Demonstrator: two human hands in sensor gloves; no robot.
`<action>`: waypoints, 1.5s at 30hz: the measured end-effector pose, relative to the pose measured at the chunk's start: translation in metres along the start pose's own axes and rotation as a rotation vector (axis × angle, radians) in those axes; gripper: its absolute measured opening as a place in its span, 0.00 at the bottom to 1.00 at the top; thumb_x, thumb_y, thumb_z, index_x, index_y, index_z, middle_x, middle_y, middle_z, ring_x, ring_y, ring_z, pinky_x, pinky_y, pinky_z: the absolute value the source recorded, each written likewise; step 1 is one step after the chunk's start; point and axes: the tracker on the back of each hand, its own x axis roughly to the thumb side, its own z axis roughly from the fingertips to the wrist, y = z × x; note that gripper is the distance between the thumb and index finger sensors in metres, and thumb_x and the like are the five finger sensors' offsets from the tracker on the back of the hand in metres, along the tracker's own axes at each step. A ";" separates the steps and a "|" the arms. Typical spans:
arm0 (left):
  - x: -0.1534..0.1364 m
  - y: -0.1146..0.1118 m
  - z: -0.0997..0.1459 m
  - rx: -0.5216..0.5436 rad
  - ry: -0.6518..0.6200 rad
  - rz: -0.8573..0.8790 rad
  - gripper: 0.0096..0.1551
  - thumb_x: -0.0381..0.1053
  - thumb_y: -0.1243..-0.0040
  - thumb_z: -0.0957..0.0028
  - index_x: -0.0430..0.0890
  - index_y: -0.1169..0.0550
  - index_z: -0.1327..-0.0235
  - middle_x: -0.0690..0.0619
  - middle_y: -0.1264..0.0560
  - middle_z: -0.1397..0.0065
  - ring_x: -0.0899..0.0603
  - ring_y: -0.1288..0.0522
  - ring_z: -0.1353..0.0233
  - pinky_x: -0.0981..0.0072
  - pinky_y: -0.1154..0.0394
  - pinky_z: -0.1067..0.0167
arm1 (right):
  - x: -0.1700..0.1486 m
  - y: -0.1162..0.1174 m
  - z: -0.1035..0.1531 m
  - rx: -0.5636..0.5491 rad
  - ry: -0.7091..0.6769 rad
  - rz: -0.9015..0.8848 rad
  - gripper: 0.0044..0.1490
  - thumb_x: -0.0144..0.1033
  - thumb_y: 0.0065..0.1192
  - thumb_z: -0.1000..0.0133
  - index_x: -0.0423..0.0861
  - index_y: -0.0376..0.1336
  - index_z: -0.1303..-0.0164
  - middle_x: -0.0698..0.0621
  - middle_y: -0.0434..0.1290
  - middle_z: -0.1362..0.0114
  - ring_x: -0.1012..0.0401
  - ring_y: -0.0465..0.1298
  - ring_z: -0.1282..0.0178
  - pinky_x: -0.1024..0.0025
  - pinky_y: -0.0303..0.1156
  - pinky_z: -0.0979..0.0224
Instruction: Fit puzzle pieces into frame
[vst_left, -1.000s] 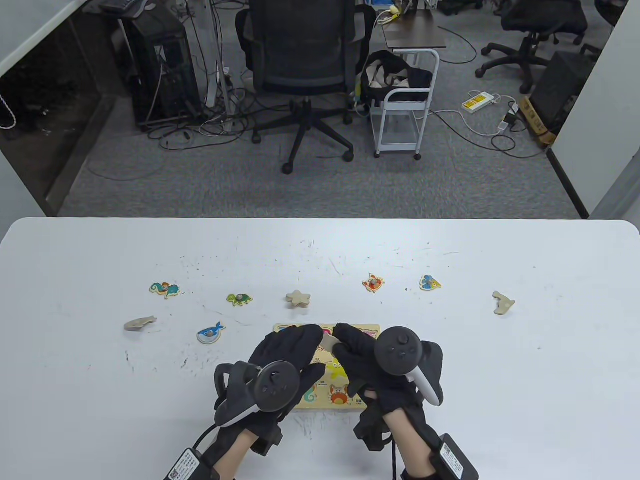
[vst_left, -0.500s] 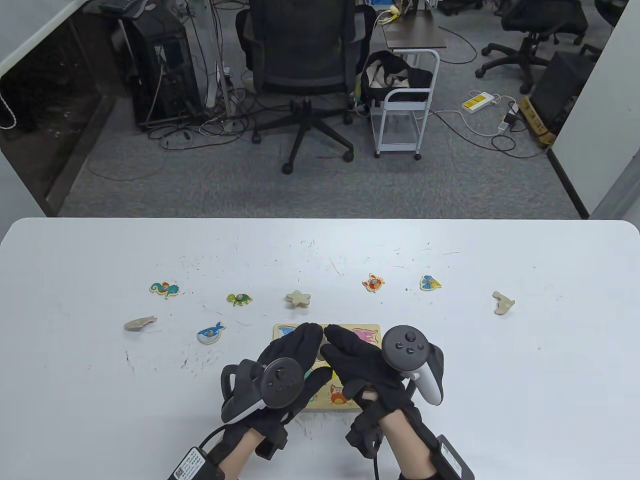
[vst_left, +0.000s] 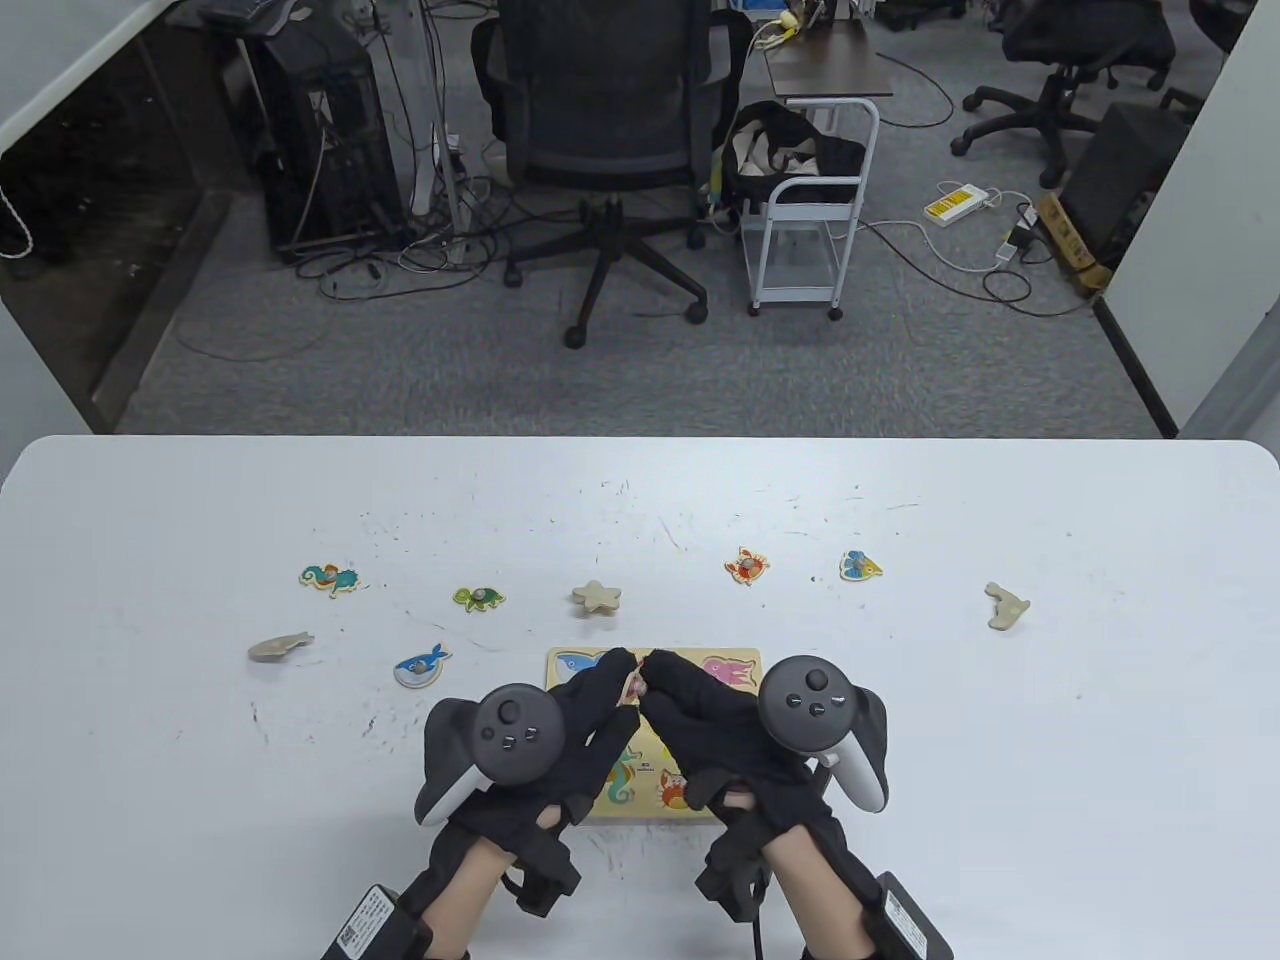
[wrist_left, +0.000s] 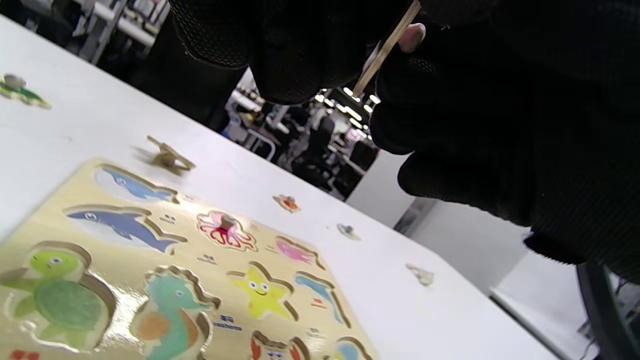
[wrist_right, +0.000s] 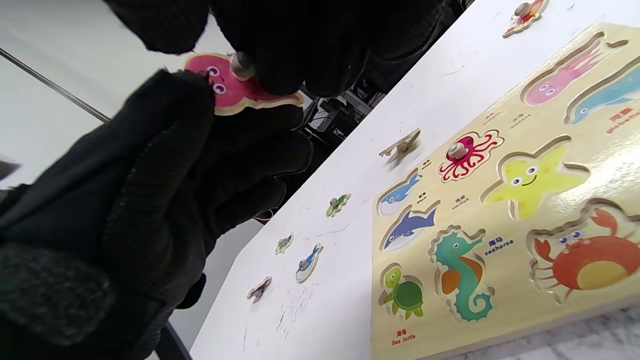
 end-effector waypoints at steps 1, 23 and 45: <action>-0.004 0.000 -0.001 -0.004 0.005 0.047 0.36 0.64 0.51 0.41 0.53 0.34 0.20 0.55 0.24 0.22 0.47 0.21 0.26 0.52 0.26 0.26 | 0.000 0.000 0.000 -0.001 -0.002 0.000 0.36 0.55 0.64 0.50 0.53 0.64 0.31 0.52 0.77 0.32 0.53 0.78 0.33 0.51 0.69 0.28; -0.037 -0.004 -0.009 -0.091 0.060 0.488 0.29 0.62 0.48 0.40 0.55 0.28 0.26 0.58 0.18 0.29 0.51 0.16 0.33 0.57 0.22 0.31 | 0.054 0.031 0.034 -0.483 -0.211 0.815 0.32 0.51 0.73 0.54 0.65 0.65 0.38 0.63 0.76 0.35 0.61 0.77 0.35 0.56 0.69 0.24; -0.032 -0.012 -0.013 -0.200 0.004 0.523 0.34 0.65 0.47 0.41 0.54 0.30 0.24 0.55 0.20 0.26 0.47 0.18 0.31 0.53 0.24 0.30 | 0.047 0.031 0.030 -0.535 -0.166 0.895 0.29 0.50 0.74 0.54 0.65 0.67 0.42 0.64 0.77 0.37 0.61 0.78 0.36 0.56 0.70 0.25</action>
